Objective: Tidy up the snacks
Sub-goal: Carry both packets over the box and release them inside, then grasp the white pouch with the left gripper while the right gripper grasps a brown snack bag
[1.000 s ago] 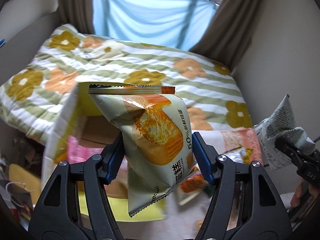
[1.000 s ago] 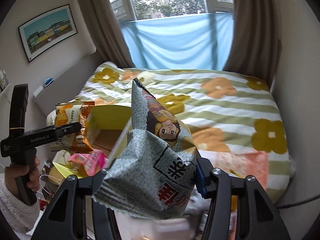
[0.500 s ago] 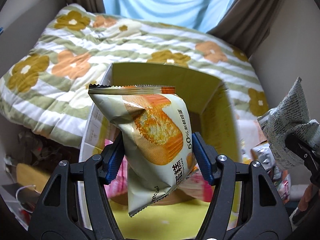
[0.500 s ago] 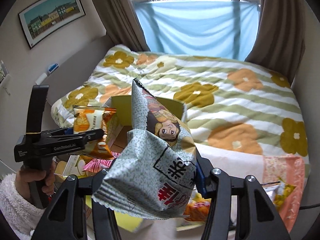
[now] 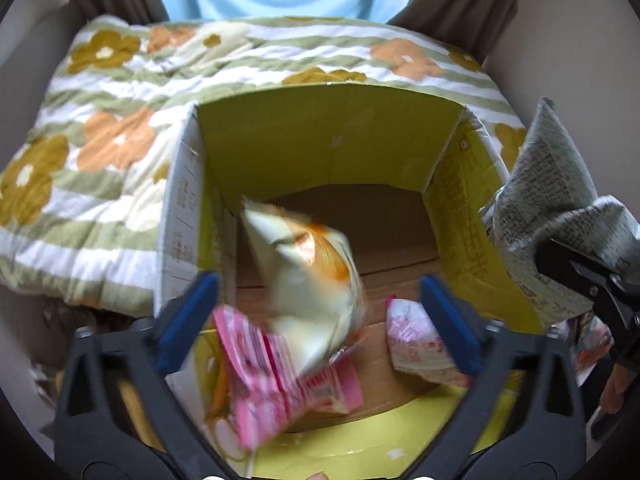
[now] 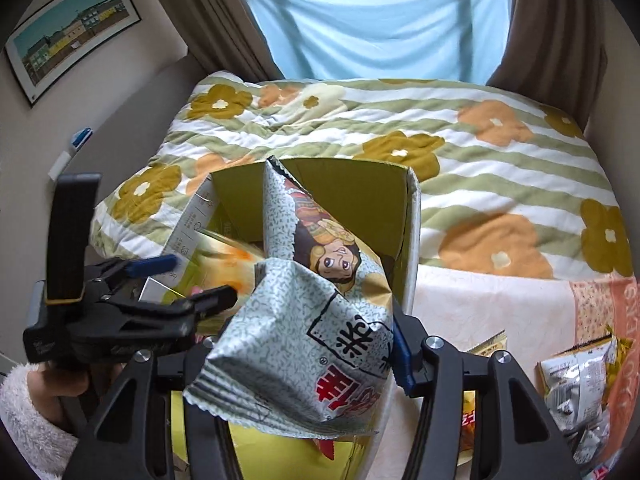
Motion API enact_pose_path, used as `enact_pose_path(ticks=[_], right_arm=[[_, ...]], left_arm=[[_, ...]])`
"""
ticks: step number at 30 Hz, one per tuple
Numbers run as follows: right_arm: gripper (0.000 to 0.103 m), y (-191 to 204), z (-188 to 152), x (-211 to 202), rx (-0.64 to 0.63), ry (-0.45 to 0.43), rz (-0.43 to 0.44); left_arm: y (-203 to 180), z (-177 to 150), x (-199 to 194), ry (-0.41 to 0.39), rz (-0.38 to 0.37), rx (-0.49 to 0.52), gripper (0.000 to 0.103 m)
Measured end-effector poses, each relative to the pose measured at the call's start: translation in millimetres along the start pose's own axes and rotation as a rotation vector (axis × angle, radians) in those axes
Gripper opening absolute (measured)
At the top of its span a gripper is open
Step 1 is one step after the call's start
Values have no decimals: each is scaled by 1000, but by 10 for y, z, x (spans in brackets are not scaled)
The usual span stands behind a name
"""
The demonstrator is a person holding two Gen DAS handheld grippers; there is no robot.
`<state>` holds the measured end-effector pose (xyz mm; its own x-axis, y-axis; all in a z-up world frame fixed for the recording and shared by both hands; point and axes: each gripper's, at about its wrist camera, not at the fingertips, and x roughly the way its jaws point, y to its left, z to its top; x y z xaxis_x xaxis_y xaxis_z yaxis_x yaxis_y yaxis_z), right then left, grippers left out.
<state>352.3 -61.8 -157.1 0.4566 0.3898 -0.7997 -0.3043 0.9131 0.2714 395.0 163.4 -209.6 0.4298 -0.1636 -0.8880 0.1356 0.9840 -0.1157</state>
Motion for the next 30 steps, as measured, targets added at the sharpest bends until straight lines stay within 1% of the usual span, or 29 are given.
enact_pose_path(ticks=[4, 7, 9, 14, 15, 16, 17, 18, 19, 20, 23, 27, 30], right_arm=[[51, 26, -22, 40, 23, 2, -25], [51, 42, -25, 88, 38, 17, -25], [51, 75, -7, 110, 26, 25, -28], [52, 162, 94, 176, 9, 23, -41], [53, 188, 124, 207, 0, 25, -40], [59, 221, 152, 244, -11, 31, -50], [72, 255, 169, 269, -25, 29, -75], [80, 281, 168, 274, -39, 18, -93], [93, 298, 160, 266, -54, 6, -99], [95, 321, 144, 252, -73, -4, -97], [95, 320, 61, 192, -90, -27, -98], [95, 334, -70, 53, -108, -90, -82], [95, 360, -119, -11, -122, -74, -85]], left_arm=[[22, -128, -136, -23, 20, 35, 103], [62, -235, -274, -45, 2, 28, 103], [95, -314, -376, -68, -11, 14, 103], [129, -426, -508, -87, -38, -18, 102], [135, -435, -524, -89, -31, -18, 102], [139, -445, -552, -91, -20, -18, 102], [147, -461, -587, -96, -8, -17, 102], [163, -477, -620, -100, 2, -18, 102], [182, -489, -640, -101, 6, -19, 102], [187, -506, -662, -101, 10, -21, 102], [218, -556, -681, -99, 20, -29, 102], [223, -618, -707, -101, 23, -40, 102], [194, -659, -749, -110, 14, -38, 102]])
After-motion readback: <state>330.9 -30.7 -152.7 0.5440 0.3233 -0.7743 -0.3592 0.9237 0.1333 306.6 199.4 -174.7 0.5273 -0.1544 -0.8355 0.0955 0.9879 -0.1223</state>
